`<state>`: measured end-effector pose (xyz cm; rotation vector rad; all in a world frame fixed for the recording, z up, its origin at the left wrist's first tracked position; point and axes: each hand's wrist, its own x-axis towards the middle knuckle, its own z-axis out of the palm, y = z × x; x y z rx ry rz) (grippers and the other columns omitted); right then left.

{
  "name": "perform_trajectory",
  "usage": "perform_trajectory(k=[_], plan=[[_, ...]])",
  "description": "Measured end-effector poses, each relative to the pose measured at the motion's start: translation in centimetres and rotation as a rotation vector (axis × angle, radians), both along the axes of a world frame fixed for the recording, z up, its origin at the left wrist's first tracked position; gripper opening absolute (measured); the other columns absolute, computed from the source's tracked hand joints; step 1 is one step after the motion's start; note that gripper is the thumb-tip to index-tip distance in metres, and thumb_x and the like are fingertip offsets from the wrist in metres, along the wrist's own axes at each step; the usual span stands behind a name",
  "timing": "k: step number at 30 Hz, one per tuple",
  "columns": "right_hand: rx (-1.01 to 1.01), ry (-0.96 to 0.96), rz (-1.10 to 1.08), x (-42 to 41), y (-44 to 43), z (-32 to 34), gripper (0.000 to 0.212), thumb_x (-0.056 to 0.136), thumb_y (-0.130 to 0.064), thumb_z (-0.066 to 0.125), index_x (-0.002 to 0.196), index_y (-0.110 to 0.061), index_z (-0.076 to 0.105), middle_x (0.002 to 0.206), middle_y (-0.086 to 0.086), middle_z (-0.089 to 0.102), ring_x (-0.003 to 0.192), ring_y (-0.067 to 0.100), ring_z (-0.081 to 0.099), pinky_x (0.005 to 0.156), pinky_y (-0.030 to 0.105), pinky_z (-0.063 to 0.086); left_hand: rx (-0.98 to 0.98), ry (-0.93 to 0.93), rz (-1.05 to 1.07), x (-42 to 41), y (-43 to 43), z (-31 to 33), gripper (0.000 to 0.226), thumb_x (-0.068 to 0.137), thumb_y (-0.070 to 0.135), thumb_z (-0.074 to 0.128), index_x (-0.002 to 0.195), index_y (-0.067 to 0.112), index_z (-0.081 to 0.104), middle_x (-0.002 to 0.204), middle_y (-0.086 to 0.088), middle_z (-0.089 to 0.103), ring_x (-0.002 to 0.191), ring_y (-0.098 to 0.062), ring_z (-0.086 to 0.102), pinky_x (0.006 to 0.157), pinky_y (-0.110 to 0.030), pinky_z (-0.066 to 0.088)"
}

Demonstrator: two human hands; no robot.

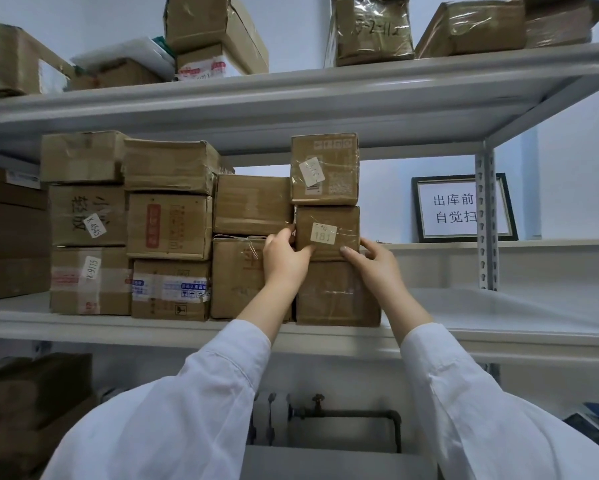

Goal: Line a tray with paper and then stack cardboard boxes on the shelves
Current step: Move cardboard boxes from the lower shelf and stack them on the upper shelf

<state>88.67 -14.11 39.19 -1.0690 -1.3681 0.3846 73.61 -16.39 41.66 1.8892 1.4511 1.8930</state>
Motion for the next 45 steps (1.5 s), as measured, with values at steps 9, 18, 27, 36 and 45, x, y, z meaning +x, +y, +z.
perform_trajectory(k=[9, 18, 27, 36, 45], plan=[[-0.007, 0.045, 0.056, -0.2, -0.4, -0.9, 0.085, 0.067, -0.057, 0.073, 0.139, -0.024, 0.043, 0.138, 0.002, 0.051, 0.126, 0.023, 0.049, 0.103, 0.045, 0.043, 0.021, 0.007, 0.027, 0.1, 0.1, -0.4, 0.045, 0.087, 0.017, 0.061, 0.131, 0.013, 0.053, 0.122, -0.009, 0.057, 0.104, -0.021, 0.055, 0.087, -0.022, 0.037], [0.118, 0.122, 0.193, -0.1, -0.5, -1.3, 0.042, 0.095, -0.018, 0.055, 0.137, -0.022, 0.050, 0.123, -0.001, 0.063, 0.108, 0.016, 0.062, 0.089, 0.028, 0.054, -0.012, 0.061, 0.034, 0.8, 0.5, -0.8, 0.049, 0.089, 0.021, 0.057, 0.138, 0.016, 0.048, 0.130, -0.006, 0.055, 0.116, -0.023, 0.053, 0.099, -0.033, 0.043], [0.067, 0.145, 0.177, 0.2, 0.5, -1.1, 0.046, 0.094, -0.020, 0.054, 0.139, -0.025, 0.047, 0.130, 0.001, 0.061, 0.115, 0.020, 0.059, 0.100, 0.042, 0.048, -0.062, 0.105, 0.038, 1.8, 0.0, -0.9, 0.055, 0.093, 0.022, 0.053, 0.144, 0.013, 0.036, 0.141, -0.008, 0.044, 0.126, -0.023, 0.045, 0.100, -0.030, 0.037], [0.049, 0.078, 0.180, 0.1, 0.0, -0.9, 0.046, 0.098, -0.020, 0.047, 0.143, -0.027, 0.039, 0.124, -0.005, 0.059, 0.112, 0.015, 0.057, 0.101, 0.036, 0.046, -0.114, 0.136, 0.073, 2.2, -0.7, -1.0, 0.061, 0.092, 0.025, 0.052, 0.147, 0.016, 0.028, 0.146, -0.006, 0.037, 0.130, -0.024, 0.041, 0.104, -0.036, 0.035], [-0.034, 0.056, -0.013, -0.2, -0.1, -1.4, 0.063, 0.096, -0.034, 0.048, 0.150, -0.024, 0.016, 0.148, 0.014, 0.029, 0.135, 0.031, 0.033, 0.113, 0.046, 0.028, -0.073, -0.007, -0.071, 2.4, -0.8, -2.3, 0.063, 0.091, 0.019, 0.055, 0.147, 0.013, 0.027, 0.145, -0.008, 0.036, 0.131, -0.022, 0.040, 0.104, -0.030, 0.035]])
